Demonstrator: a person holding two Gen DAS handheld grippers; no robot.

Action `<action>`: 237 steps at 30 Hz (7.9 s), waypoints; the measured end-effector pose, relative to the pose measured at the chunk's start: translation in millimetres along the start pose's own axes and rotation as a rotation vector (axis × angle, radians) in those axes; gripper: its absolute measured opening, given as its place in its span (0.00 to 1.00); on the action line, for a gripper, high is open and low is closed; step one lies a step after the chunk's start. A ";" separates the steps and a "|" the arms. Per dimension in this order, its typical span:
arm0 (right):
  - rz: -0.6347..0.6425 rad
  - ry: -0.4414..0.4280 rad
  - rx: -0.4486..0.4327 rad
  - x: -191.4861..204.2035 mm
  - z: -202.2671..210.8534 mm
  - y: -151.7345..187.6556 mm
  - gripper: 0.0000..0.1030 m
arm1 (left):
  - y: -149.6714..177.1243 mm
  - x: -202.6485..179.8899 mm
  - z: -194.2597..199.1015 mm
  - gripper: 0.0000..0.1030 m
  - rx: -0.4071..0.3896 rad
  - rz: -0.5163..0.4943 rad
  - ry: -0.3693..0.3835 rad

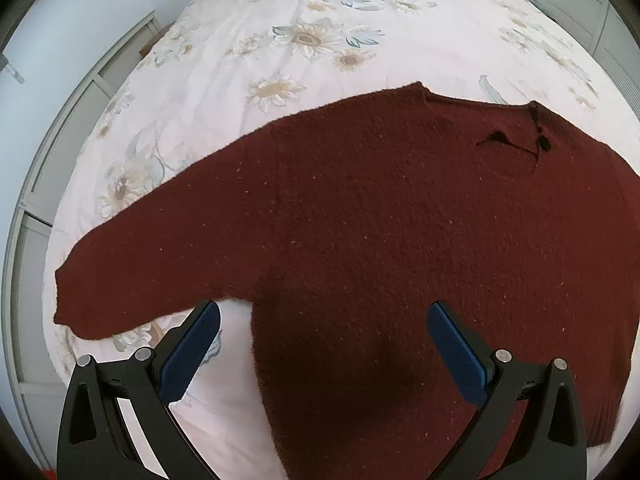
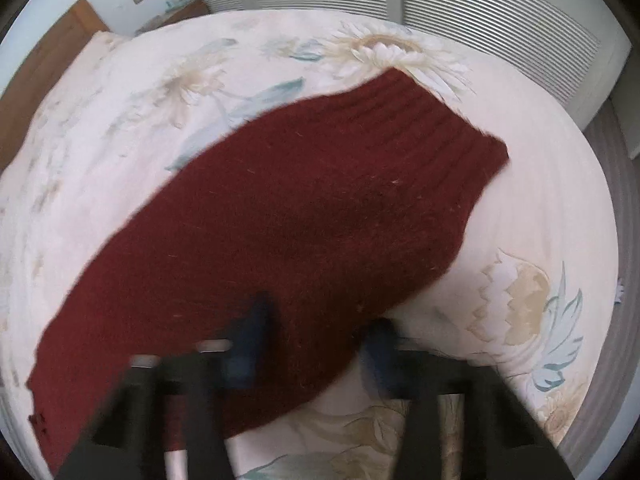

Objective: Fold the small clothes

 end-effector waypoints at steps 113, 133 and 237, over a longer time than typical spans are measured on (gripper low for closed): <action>0.654 -0.138 0.181 232.8 26.6 241.0 0.80 | -129.5 -207.4 2.9 0.12 -0.217 -0.383 0.231; 0.688 -0.124 0.206 247.8 22.2 253.4 0.80 | -66.7 -76.1 -64.1 0.36 -0.018 0.080 0.255; 0.841 -0.056 0.007 268.5 78.2 286.5 0.99 | 79.7 330.5 -130.5 0.99 0.168 0.915 -0.026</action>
Point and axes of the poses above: each gripper's, at about its wrist camera, not at the fingertips, and z roughly against the way its jaws point, x to its left, y to its underside, the point moved 9 cm from there along -z, roughly the way its jaws point, and after that the axes turned 8 degrees about -y, right-handed, at the moved point
